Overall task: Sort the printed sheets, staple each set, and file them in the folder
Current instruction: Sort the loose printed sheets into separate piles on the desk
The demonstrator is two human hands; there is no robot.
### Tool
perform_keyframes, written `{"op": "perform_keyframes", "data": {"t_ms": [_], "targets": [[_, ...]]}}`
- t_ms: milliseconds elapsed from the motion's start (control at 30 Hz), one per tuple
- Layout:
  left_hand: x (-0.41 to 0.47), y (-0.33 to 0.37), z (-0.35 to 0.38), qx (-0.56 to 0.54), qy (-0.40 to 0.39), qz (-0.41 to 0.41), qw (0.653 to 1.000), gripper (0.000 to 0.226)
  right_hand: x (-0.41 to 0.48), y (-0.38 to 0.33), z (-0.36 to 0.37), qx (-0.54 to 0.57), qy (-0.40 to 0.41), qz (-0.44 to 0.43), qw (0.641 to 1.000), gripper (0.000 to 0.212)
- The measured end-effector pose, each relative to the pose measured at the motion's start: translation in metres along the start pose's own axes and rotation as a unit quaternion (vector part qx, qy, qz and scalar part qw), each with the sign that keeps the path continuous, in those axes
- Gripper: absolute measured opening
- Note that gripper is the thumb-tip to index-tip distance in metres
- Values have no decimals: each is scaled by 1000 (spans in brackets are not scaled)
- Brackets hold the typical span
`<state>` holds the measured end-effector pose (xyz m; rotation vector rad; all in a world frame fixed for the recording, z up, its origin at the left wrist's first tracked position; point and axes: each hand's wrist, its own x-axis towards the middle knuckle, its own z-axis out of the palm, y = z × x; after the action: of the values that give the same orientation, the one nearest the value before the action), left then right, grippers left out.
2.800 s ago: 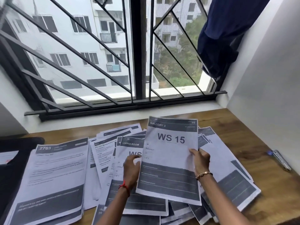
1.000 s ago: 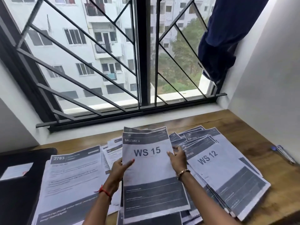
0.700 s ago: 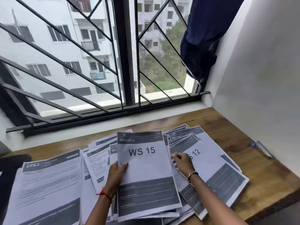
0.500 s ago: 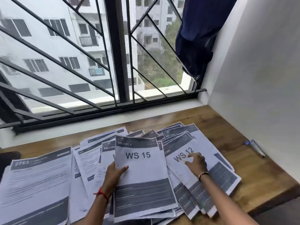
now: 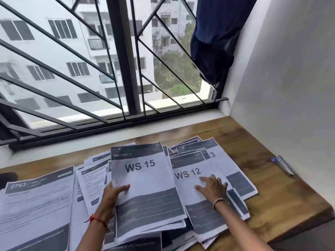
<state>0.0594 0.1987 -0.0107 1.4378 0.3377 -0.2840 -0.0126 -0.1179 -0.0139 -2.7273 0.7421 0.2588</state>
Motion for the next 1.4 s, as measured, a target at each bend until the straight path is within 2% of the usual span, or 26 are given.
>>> {"op": "perform_keyframes", "data": {"t_ms": [100, 200, 300, 367, 400, 500, 533, 667, 833, 867, 933, 1000, 1067, 1133, 1200, 1267, 1333, 1400], "targets": [[6, 6, -10, -45, 6, -19, 999, 39, 2, 0, -1, 17, 23, 57, 998, 70], [10, 9, -22, -71, -3, -31, 997, 37, 4, 4, -2, 45, 7, 130, 991, 88], [8, 13, -31, -73, -13, -28, 997, 25, 5, 5, -1, 50, -17, 145, 988, 93], [6, 13, -33, -61, -20, -19, 998, 23, 7, 3, 2, 86, -10, 155, 984, 81], [5, 13, -34, -48, -26, -12, 998, 25, 8, 2, 3, 124, 3, 161, 979, 69], [5, 11, -34, -28, -29, 2, 999, 31, 8, -1, 2, 217, 68, 170, 959, 12], [6, 9, -34, -20, -30, 2, 999, 34, 7, -2, -1, 244, 87, 176, 950, 7], [3, 6, -27, 37, -42, -7, 998, 36, 0, -12, -25, 347, 213, 187, 894, 19], [-1, -4, -15, 79, -51, -18, 995, 34, -5, -21, -60, 446, 393, 282, 753, 30], [-3, -6, -14, 78, -55, -17, 995, 35, -6, -21, -64, 463, 408, 287, 733, 30], [-3, -9, -10, 80, -59, -14, 995, 36, -7, -19, -67, 495, 401, 285, 716, 30], [-2, -9, -8, 82, -61, -9, 995, 36, -10, -21, -63, 531, 366, 254, 720, 35], [0, -10, -7, 82, -63, 0, 995, 36, -14, -24, -53, 528, 329, 194, 758, 38], [1, -10, -5, 72, -67, 5, 995, 33, -20, -33, -42, 505, 288, 139, 802, 28], [1, -9, -3, 59, -71, 8, 996, 26, -25, -41, -28, 481, 253, 118, 831, 40], [0, -6, 1, 64, -64, 5, 996, 22, -28, -49, -14, 458, 220, 94, 856, 31], [-4, -2, 2, 46, -71, -21, 996, 33, -28, -58, 0, 430, 186, 71, 881, 14], [-8, 1, 1, 9, -101, -45, 994, 44, -28, -65, 13, 395, 140, 57, 906, 24]]}}
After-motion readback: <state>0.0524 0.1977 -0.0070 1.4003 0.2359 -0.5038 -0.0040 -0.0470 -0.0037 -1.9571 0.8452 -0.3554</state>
